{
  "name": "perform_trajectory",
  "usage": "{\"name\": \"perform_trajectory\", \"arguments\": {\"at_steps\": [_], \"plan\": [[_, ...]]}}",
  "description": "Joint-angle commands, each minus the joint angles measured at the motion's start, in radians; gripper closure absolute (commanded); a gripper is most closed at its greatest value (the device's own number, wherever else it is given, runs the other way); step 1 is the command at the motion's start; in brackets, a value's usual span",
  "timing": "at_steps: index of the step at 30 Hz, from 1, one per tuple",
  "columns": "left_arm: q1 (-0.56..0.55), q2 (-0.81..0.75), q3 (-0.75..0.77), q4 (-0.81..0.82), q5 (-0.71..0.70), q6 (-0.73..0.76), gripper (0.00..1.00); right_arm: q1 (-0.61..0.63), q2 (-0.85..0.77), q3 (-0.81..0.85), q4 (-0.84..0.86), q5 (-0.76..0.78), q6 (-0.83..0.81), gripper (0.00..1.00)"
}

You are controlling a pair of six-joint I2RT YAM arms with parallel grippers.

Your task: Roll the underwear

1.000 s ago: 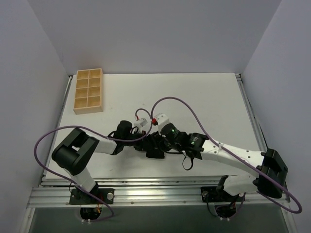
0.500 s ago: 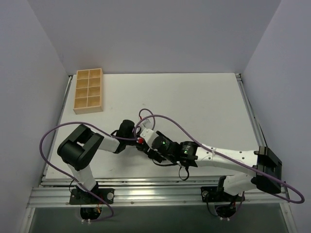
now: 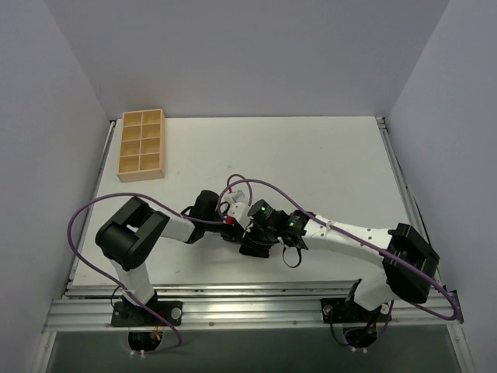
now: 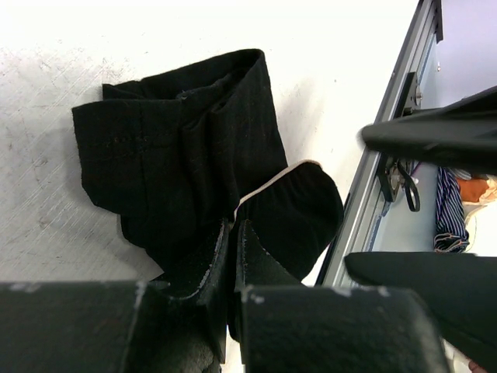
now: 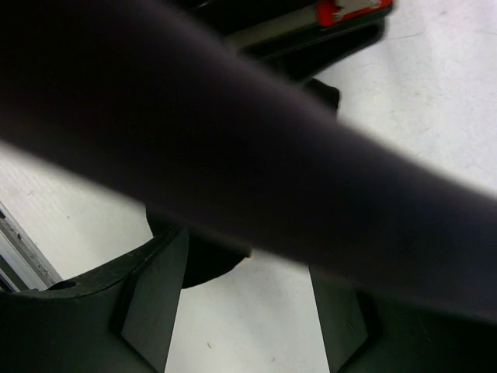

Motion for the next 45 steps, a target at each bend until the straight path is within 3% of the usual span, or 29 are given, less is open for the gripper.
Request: {"name": "perform_trajectory", "arguments": {"at_steps": [1,26,29,36,45], "plan": [[-0.016,0.04,0.0,-0.094,-0.039,0.054,0.98,-0.001,0.033,0.006,-0.037,-0.101,-0.069,0.42],[-0.019,0.085,0.093,-0.221,-0.041,0.108,0.98,-0.004,0.168,-0.039,0.004,-0.063,-0.115,0.44],[-0.018,0.083,0.097,-0.244,-0.051,0.111,0.98,-0.024,0.118,-0.04,0.025,-0.04,-0.078,0.44],[-0.018,0.094,0.088,-0.276,-0.067,0.113,0.98,-0.227,-0.172,-0.158,0.193,-0.062,0.08,0.44],[-0.018,0.103,0.112,-0.313,-0.076,0.114,0.98,-0.235,-0.132,-0.128,0.049,-0.126,-0.133,0.47]]}}
